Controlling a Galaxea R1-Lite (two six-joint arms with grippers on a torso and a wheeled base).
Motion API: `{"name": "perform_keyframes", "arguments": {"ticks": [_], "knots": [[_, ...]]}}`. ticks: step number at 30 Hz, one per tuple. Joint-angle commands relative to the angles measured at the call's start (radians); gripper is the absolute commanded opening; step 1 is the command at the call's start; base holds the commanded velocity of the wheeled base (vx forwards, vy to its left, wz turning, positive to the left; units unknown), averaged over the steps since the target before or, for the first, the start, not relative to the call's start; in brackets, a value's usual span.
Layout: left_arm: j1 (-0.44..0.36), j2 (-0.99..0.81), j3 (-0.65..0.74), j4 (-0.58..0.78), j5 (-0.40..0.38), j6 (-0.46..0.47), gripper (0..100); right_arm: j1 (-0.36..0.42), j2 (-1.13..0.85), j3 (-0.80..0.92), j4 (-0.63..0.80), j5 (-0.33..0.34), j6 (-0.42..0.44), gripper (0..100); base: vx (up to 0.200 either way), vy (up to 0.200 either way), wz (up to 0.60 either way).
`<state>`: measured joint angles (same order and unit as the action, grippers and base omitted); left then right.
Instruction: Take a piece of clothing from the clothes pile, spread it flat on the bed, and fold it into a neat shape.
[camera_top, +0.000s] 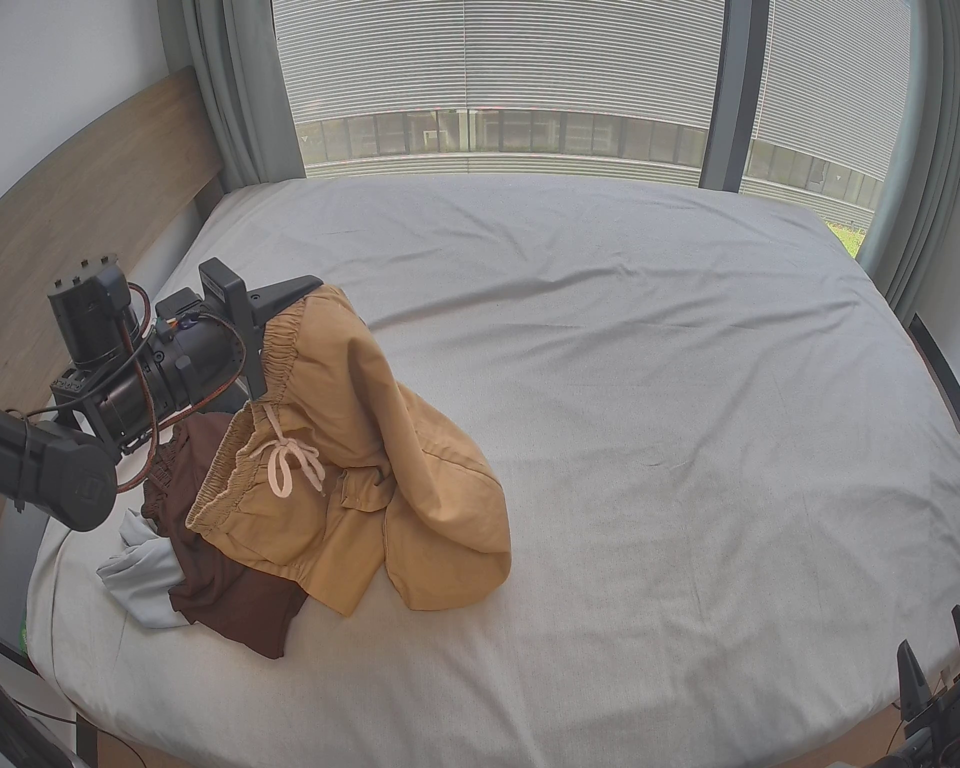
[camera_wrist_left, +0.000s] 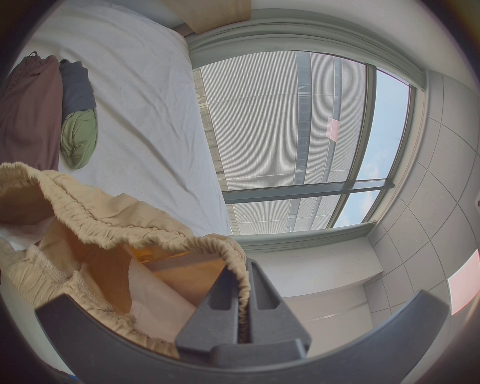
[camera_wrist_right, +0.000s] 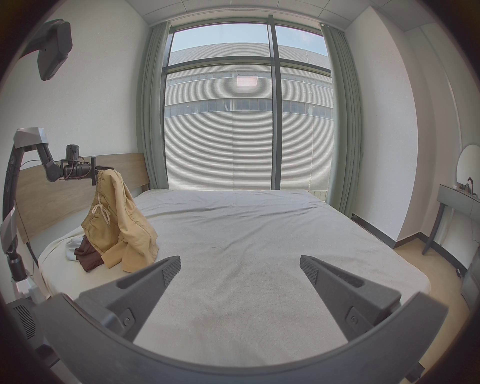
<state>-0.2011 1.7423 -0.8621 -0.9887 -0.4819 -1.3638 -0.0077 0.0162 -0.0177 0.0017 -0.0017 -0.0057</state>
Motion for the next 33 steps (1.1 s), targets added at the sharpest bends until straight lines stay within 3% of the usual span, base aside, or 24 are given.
{"name": "perform_keyframes", "arguments": {"ticks": [1, 14, 23, 33], "knots": [[-0.001, -0.014, -0.006, -0.001, 0.000, -0.001, 0, 0.000, -0.005, 0.016, 0.000, 0.000, 0.000, 100, 0.000, 0.000, 0.00], [-0.090, -0.020, -0.002, -0.001, -0.003, -0.008, 0, 0.000, -0.005, 0.016, 0.000, 0.000, 0.000, 100, 0.000, 0.000, 0.00], [-0.181, 0.005, -0.063, 0.001, -0.003, -0.011, 0, 0.000, -0.005, 0.016, 0.000, 0.000, 0.000, 100, 0.000, 0.000, 0.00], [-0.278, 0.072, -0.181, 0.013, 0.048, -0.046, 0, 0.000, -0.005, 0.016, 0.000, 0.000, 0.000, 100, 0.000, 0.000, 0.00]]}}
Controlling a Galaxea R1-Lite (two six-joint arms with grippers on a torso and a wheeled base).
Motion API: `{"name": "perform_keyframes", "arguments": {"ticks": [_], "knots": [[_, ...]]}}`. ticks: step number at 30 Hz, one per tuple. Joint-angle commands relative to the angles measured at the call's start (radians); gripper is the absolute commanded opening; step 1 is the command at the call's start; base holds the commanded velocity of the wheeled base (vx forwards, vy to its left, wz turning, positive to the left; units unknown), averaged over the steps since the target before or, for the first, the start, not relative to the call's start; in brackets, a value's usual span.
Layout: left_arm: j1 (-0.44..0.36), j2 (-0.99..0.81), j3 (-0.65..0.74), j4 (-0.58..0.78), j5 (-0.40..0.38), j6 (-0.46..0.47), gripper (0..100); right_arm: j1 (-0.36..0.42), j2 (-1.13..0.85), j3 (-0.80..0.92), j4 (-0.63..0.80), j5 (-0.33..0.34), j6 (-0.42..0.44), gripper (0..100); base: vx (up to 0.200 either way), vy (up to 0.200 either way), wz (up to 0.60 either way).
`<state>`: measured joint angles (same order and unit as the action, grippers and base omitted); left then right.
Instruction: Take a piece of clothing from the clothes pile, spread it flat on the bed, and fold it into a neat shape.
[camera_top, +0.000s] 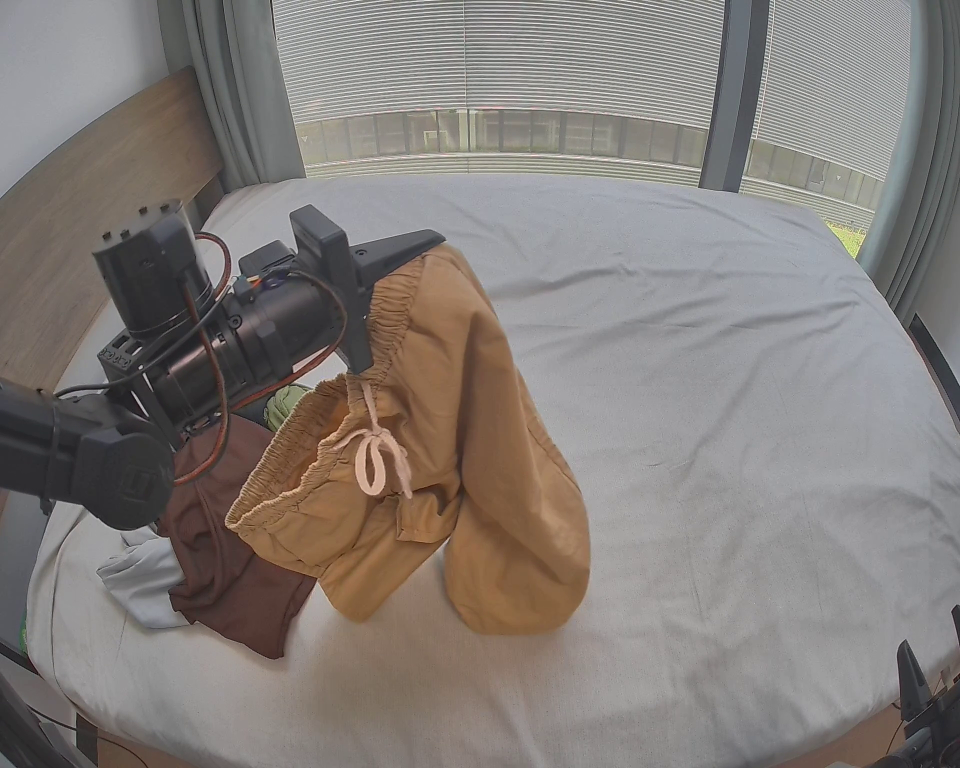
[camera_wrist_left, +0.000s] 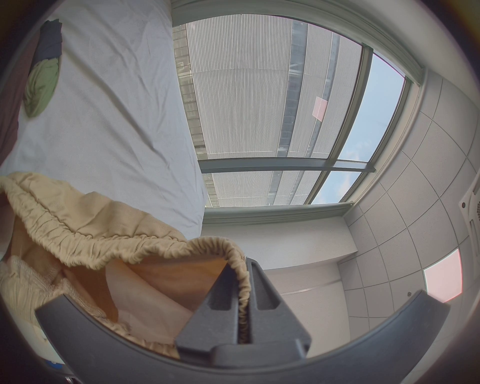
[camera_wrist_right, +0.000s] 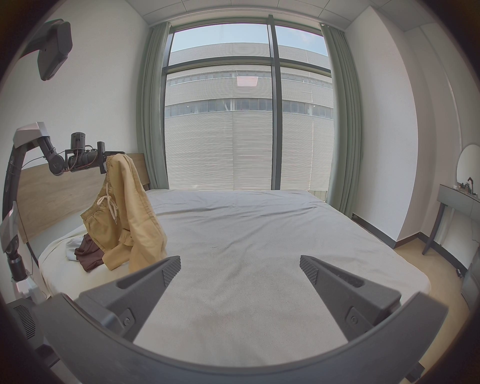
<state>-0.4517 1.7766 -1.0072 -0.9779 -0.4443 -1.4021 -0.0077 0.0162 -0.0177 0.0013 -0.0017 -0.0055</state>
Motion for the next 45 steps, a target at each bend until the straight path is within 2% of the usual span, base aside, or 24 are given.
{"name": "perform_keyframes", "arguments": {"ticks": [1, 7, 14, 21, 26, 31, 35, 40, 45], "knots": [[-0.047, 0.061, -0.063, 0.005, 0.024, -0.011, 0, 0.000, -0.005, 0.016, 0.000, 0.000, -0.001, 100, 0.000, 0.000, 0.00], [-0.085, 0.104, -0.094, 0.042, 0.038, 0.003, 0, 0.000, -0.005, 0.016, 0.000, 0.000, -0.001, 100, 0.000, 0.000, 0.00], [-0.108, 0.126, -0.111, 0.080, 0.036, 0.088, 0, 0.000, -0.005, 0.016, 0.000, 0.000, -0.001, 100, 0.000, 0.000, 0.00], [-0.165, 0.142, -0.180, 0.099, 0.047, 0.084, 0, 0.000, -0.005, 0.016, 0.000, 0.000, -0.001, 100, 0.000, 0.000, 0.00], [-0.205, 0.175, -0.237, 0.119, 0.104, 0.083, 0, 0.000, -0.005, 0.016, 0.000, 0.000, -0.001, 100, 0.000, 0.000, 0.00], [-0.228, 0.202, -0.278, 0.125, 0.102, 0.080, 0, 0.000, -0.005, 0.016, 0.000, 0.000, -0.001, 100, 0.000, 0.000, 0.00], [-0.274, 0.248, -0.366, 0.171, 0.102, 0.045, 0, 0.000, -0.005, 0.016, 0.000, 0.000, -0.001, 100, 0.000, 0.000, 0.00], [-0.303, 0.276, -0.472, 0.208, 0.101, -0.069, 0, 0.000, -0.005, 0.016, 0.000, 0.000, -0.001, 100, 0.000, 0.000, 0.00], [-0.335, 0.310, -0.573, 0.286, 0.093, -0.090, 0, -0.002, -0.005, 0.016, 0.000, 0.000, -0.001, 100, 0.000, 0.000, 0.00]]}}
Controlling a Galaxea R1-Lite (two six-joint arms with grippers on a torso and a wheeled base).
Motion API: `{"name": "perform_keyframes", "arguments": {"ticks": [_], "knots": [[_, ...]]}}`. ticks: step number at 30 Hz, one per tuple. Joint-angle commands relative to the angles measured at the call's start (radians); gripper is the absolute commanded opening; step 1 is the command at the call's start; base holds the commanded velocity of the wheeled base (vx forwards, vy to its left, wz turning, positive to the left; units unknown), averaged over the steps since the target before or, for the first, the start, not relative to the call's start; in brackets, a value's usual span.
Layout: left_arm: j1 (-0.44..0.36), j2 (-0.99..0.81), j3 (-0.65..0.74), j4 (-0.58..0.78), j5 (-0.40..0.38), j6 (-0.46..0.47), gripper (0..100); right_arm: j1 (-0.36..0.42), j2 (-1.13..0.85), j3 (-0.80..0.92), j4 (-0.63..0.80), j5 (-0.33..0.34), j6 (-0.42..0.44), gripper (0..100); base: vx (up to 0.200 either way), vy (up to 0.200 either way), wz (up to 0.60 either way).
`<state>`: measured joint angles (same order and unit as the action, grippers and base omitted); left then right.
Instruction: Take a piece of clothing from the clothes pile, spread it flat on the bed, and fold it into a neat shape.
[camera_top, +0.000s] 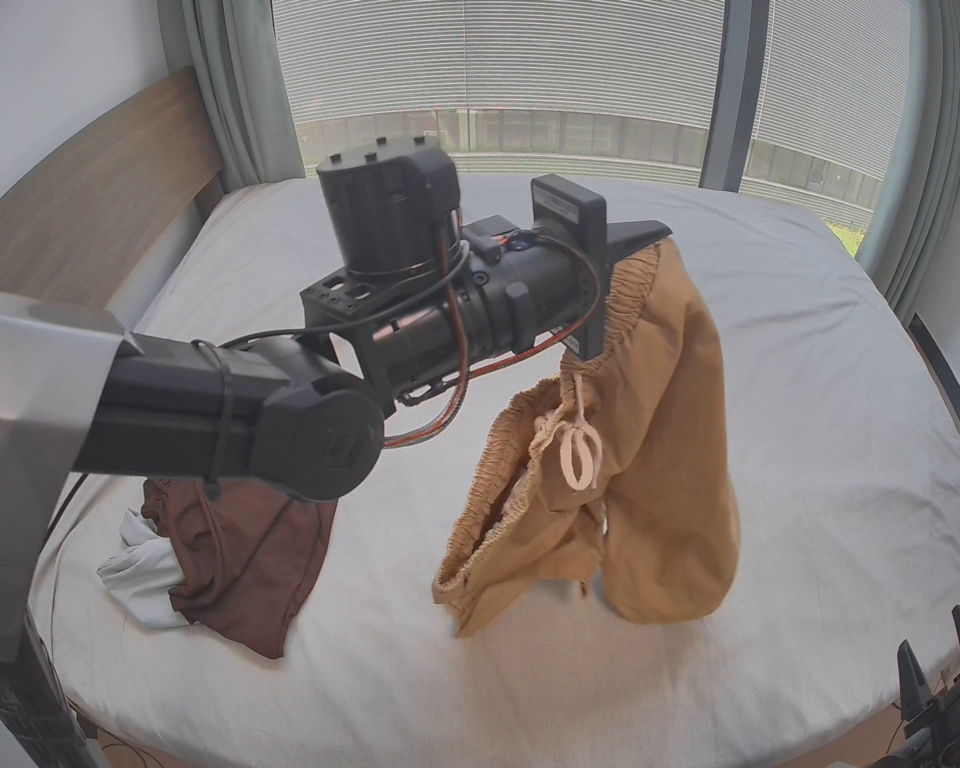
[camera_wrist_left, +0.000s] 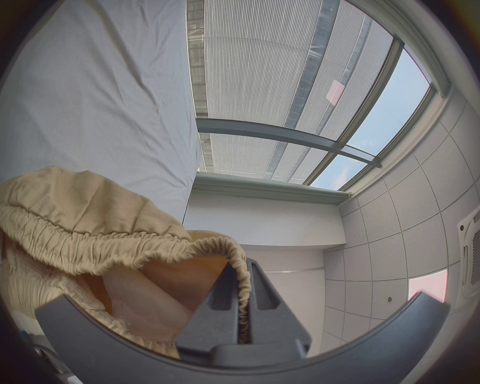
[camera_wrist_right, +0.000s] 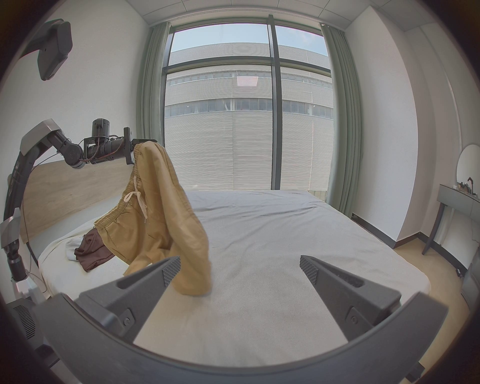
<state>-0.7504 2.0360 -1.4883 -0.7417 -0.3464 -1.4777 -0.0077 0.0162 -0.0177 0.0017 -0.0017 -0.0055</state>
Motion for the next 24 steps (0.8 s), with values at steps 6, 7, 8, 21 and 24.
{"name": "perform_keyframes", "arguments": {"ticks": [6, 7, 8, 21, 24], "knots": [[-0.075, 0.086, -0.190, 0.082, -0.006, -0.047, 0, -0.002, -0.005, 0.016, 0.000, 0.000, -0.001, 100, 0.000, 0.000, 0.00], [-0.075, 0.086, -0.190, 0.082, -0.006, -0.047, 0, -0.002, -0.005, 0.016, 0.000, 0.000, -0.001, 100, 0.000, 0.000, 0.00], [-0.086, 0.104, -0.239, 0.093, -0.006, -0.096, 0, -0.002, -0.005, 0.016, 0.000, 0.000, -0.001, 100, 0.000, 0.000, 0.00], [0.025, 0.202, -0.262, 0.087, 0.026, -0.039, 0, 0.000, -0.005, 0.016, 0.000, 0.000, -0.001, 100, 0.000, 0.000, 0.00], [0.074, 0.193, -0.221, 0.085, 0.058, 0.025, 0, -0.002, -0.005, 0.016, 0.000, 0.000, -0.001, 100, 0.000, 0.000, 0.00]]}}
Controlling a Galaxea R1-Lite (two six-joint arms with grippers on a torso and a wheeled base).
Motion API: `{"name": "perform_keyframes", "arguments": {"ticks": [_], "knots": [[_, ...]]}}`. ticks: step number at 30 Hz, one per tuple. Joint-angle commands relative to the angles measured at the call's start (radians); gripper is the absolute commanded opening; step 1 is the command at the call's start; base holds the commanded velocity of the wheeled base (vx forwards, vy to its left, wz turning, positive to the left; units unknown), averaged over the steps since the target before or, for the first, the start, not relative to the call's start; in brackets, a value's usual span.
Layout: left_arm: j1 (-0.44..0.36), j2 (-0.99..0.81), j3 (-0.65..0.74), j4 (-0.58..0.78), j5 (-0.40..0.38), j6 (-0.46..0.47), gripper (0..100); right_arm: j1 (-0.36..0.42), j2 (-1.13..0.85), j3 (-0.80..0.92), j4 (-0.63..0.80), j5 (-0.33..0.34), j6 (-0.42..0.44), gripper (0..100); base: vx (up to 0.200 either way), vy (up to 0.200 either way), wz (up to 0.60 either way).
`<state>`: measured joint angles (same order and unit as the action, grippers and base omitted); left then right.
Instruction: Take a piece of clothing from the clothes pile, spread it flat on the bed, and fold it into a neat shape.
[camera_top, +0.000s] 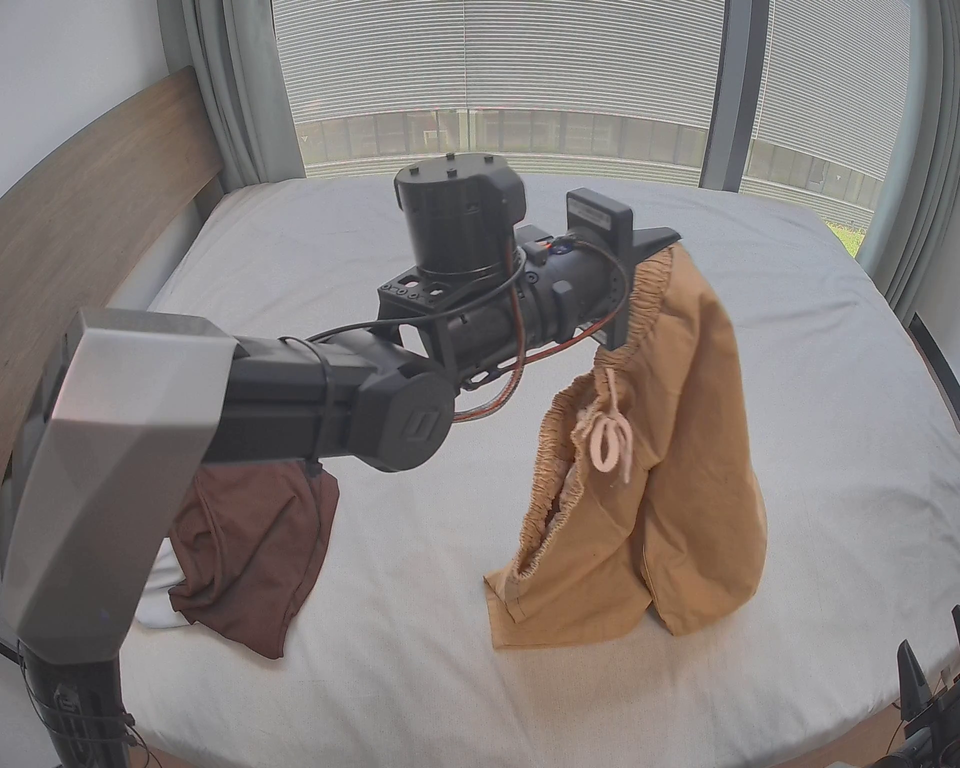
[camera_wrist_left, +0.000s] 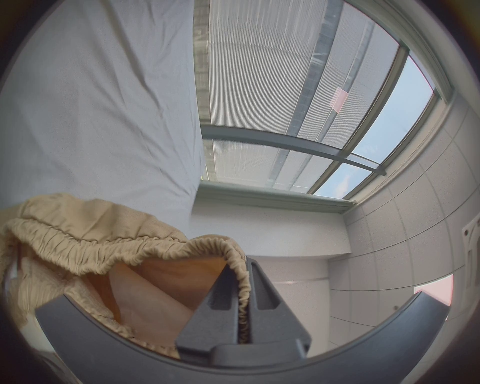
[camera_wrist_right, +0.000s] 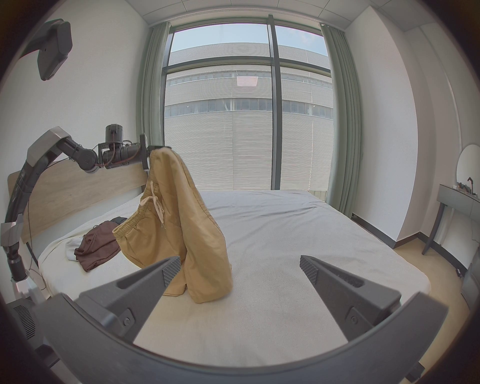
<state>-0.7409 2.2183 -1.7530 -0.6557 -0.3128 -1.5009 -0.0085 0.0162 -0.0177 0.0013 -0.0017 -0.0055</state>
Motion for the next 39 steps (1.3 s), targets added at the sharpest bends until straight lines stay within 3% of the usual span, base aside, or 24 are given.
{"name": "perform_keyframes", "arguments": {"ticks": [1, 10, 11, 17, 30, 39], "knots": [[0.075, 0.006, 0.059, -0.004, 0.032, 0.065, 0, -0.001, -0.005, 0.016, 0.000, 0.000, -0.001, 100, 0.000, 0.000, 0.00], [0.141, -0.112, 0.305, -0.145, 0.040, 0.126, 0, -0.001, -0.005, 0.016, 0.000, 0.000, -0.001, 100, 0.000, 0.000, 0.00], [0.175, -0.155, 0.395, -0.177, 0.021, 0.159, 0, -0.001, -0.005, 0.016, 0.000, 0.000, -0.001, 100, 0.000, 0.000, 0.00], [0.268, -0.238, 0.578, -0.217, -0.058, 0.269, 0, -0.001, -0.005, 0.016, 0.000, 0.000, -0.002, 100, 0.000, 0.000, 0.00], [0.443, -0.262, 0.784, -0.406, -0.091, 0.320, 0, -0.001, -0.005, 0.016, 0.000, 0.000, -0.002, 100, 0.000, 0.000, 0.00], [0.494, -0.266, 0.981, -0.532, -0.123, 0.366, 0, -0.001, -0.005, 0.016, 0.000, 0.000, -0.002, 100, 0.000, 0.000, 0.00]]}}
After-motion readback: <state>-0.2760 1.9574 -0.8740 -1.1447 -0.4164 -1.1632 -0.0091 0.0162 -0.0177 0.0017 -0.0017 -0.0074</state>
